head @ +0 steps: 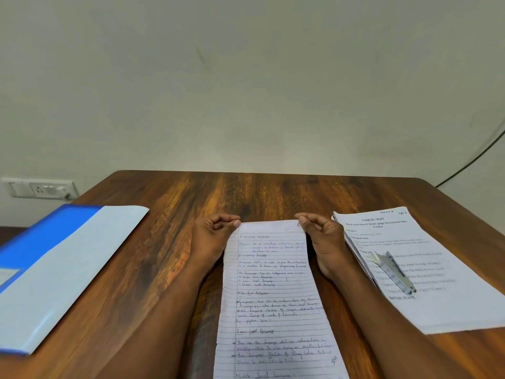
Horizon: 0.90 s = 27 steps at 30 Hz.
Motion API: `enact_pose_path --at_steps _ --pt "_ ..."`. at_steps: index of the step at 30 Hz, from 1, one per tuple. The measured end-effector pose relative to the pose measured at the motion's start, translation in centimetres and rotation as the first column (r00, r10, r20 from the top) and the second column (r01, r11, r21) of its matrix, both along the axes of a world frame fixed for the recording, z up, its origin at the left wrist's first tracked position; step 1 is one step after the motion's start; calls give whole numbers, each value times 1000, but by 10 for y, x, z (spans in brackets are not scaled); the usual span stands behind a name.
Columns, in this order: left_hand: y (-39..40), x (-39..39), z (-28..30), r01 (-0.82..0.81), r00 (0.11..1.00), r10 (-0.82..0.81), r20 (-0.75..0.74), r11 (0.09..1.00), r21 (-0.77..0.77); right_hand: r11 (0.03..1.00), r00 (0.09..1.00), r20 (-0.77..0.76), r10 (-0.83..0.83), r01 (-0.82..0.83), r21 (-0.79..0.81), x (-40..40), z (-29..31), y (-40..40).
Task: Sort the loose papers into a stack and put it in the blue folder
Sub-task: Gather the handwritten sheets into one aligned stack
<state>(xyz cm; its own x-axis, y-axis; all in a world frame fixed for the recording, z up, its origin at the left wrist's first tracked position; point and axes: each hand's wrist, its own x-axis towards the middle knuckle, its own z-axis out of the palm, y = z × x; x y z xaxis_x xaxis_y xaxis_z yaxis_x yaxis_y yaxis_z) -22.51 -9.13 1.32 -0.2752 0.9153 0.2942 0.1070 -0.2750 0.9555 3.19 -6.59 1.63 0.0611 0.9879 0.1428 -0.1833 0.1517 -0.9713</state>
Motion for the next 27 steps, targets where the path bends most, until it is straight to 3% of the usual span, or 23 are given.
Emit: enact_pose_path --at_steps 5,14,18,23,27 --pt "-1 -1 -1 -29 1000 29 -8 1000 10 998 998 -8 67 -67 0 1 3 -3" --pt "0 1 -1 -46 999 46 -22 999 22 999 991 135 -6 -1 51 -3 -1 -1" --pt "0 -2 -1 -114 993 113 28 993 21 999 994 109 17 -22 48 -3 3 -5" --pt "1 -4 -2 -187 979 184 89 982 28 995 974 216 69 -82 53 -4 4 -6" --pt "-5 3 8 -86 987 83 138 996 13 999 979 202 -1 -6 34 -3 4 0"
